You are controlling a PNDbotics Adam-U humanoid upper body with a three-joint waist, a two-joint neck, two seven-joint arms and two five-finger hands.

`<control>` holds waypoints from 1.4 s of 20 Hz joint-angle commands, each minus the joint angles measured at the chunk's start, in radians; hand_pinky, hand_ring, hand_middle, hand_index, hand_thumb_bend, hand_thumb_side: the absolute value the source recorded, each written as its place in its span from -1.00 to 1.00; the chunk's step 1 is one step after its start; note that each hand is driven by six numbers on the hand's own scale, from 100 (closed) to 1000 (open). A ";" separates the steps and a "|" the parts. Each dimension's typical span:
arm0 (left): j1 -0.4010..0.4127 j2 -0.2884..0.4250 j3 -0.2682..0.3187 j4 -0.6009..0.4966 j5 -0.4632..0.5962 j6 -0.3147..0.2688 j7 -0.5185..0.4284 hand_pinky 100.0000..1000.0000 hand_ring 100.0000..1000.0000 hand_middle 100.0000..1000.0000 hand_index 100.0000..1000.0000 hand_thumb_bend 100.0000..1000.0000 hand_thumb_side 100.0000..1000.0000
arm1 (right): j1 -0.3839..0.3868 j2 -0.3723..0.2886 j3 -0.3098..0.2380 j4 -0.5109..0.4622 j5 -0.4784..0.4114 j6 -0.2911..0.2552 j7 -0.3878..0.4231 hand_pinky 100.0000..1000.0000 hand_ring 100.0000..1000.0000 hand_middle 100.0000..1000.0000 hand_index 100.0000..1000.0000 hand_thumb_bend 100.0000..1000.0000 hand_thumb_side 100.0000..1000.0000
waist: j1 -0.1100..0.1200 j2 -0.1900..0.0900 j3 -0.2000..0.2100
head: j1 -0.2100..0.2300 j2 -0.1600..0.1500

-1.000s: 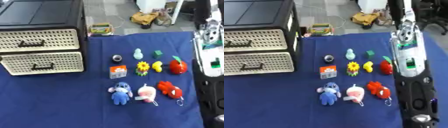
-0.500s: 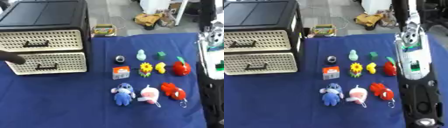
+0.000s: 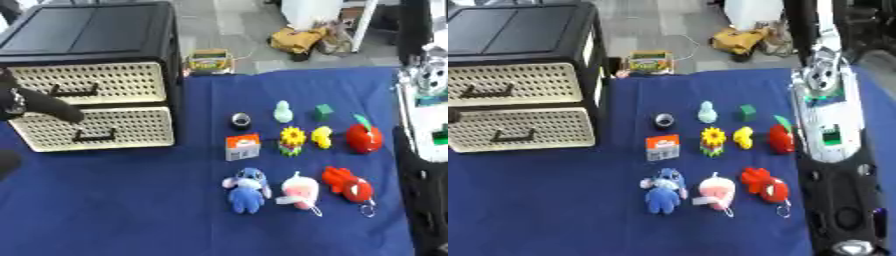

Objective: Pick up objects from table and place into drawer.

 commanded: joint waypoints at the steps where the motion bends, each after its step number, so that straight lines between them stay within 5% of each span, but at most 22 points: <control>1: -0.029 0.008 0.003 -0.006 -0.039 0.031 -0.008 -1.00 -1.00 -1.00 0.81 -1.00 1.00 | -0.014 -0.009 0.002 -0.015 0.003 -0.003 0.004 0.49 0.48 0.35 0.82 -1.00 1.00 | 0.003 -0.018 -0.002 | 0.001 -0.014; 12: -0.081 -0.032 -0.023 0.013 -0.156 0.195 0.054 -1.00 -1.00 -1.00 0.83 -1.00 1.00 | -0.015 -0.008 0.004 -0.015 0.003 -0.003 0.008 0.50 0.48 0.34 0.82 -1.00 1.00 | 0.005 -0.016 -0.008 | 0.008 -0.019; 22: -0.052 -0.037 -0.027 0.100 -0.088 0.313 0.075 -1.00 -1.00 -1.00 0.84 -1.00 1.00 | -0.018 -0.009 0.002 -0.015 0.001 -0.002 0.006 0.50 0.48 0.34 0.82 -1.00 1.00 | 0.003 -0.011 -0.007 | 0.004 -0.018; 28: -0.035 -0.037 -0.028 0.145 -0.082 0.326 0.040 -1.00 -1.00 -1.00 0.83 -1.00 1.00 | -0.020 -0.010 0.001 -0.015 0.001 -0.003 0.004 0.50 0.48 0.33 0.82 -1.00 1.00 | 0.002 -0.008 -0.006 | 0.005 -0.019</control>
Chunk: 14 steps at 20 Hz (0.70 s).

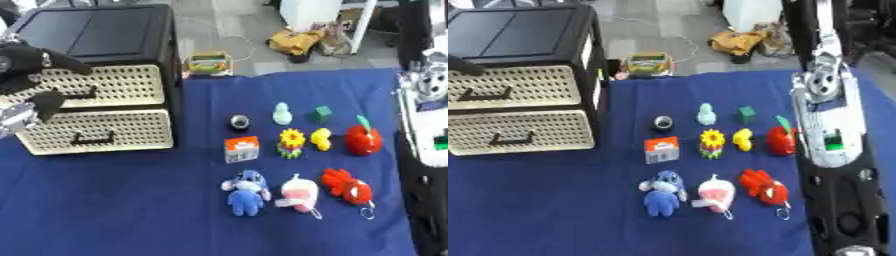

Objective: Pick up objects from table and place into drawer.

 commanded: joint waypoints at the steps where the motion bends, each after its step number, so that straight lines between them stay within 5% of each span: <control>1: -0.003 0.018 0.012 0.017 0.011 -0.001 -0.021 -1.00 -1.00 -1.00 0.82 -1.00 1.00 | -0.020 -0.010 -0.002 -0.015 0.001 -0.001 -0.002 0.50 0.48 0.33 0.82 -1.00 1.00 | 0.001 -0.013 0.002 | 0.000 -0.011; 14: -0.004 -0.001 -0.004 0.156 -0.064 -0.025 0.005 -1.00 -1.00 -1.00 0.86 -1.00 1.00 | -0.026 -0.008 0.000 -0.014 0.003 -0.002 -0.002 0.50 0.48 0.33 0.82 -1.00 1.00 | -0.002 -0.008 -0.005 | 0.009 -0.023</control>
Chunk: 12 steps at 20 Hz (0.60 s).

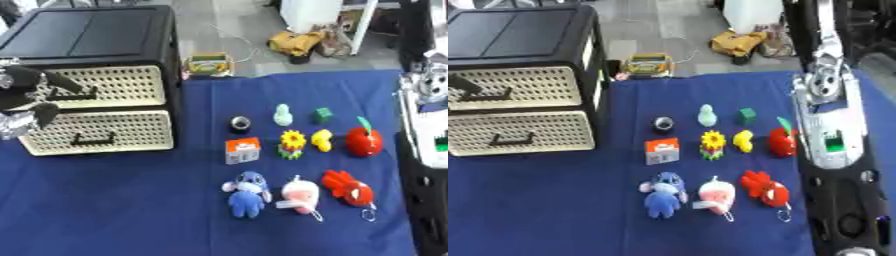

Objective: Pick up objects from table and place into drawer.

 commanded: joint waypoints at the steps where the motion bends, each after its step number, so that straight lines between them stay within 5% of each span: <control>1: -0.021 0.010 0.011 0.027 -0.024 -0.005 0.031 -1.00 -1.00 -1.00 0.85 -1.00 1.00 | -0.023 -0.008 0.000 -0.014 0.003 -0.001 -0.001 0.50 0.48 0.33 0.82 -1.00 1.00 | 0.000 -0.013 -0.002 | 0.003 -0.014; 12: -0.043 -0.011 0.021 0.134 -0.101 -0.030 0.068 -1.00 -1.00 -1.00 0.84 -1.00 1.00 | -0.032 -0.014 0.000 -0.009 0.001 -0.004 0.004 0.50 0.48 0.33 0.82 -1.00 1.00 | 0.003 0.001 -0.010 | 0.013 -0.028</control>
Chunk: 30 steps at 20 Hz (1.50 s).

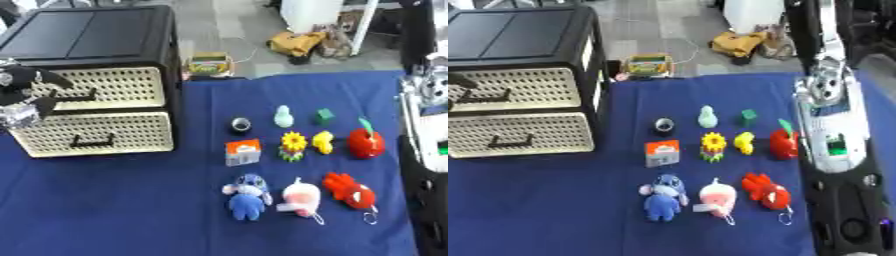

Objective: Pick up objects from table and place into drawer.

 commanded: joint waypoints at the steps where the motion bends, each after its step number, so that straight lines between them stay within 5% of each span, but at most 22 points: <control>1: -0.021 0.011 0.017 0.023 -0.033 -0.013 0.011 -1.00 -1.00 -1.00 0.84 -1.00 1.00 | -0.024 -0.016 -0.002 -0.008 0.001 -0.003 0.004 0.50 0.48 0.33 0.82 -1.00 1.00 | 0.002 -0.011 -0.002 | 0.005 -0.013; 11: -0.053 -0.012 0.024 0.090 -0.118 -0.054 0.024 -1.00 -1.00 -1.00 0.76 -1.00 1.00 | -0.038 -0.031 -0.003 0.004 -0.009 -0.007 0.011 0.51 0.48 0.32 0.82 -1.00 1.00 | 0.009 0.011 -0.018 | 0.013 -0.024; 30: -0.157 -0.037 0.073 0.199 -0.264 -0.219 -0.038 -1.00 -1.00 -1.00 0.71 -1.00 1.00 | -0.067 -0.058 -0.004 0.031 -0.021 -0.021 0.026 0.51 0.48 0.31 0.82 -1.00 1.00 | 0.019 0.052 -0.039 | 0.036 -0.053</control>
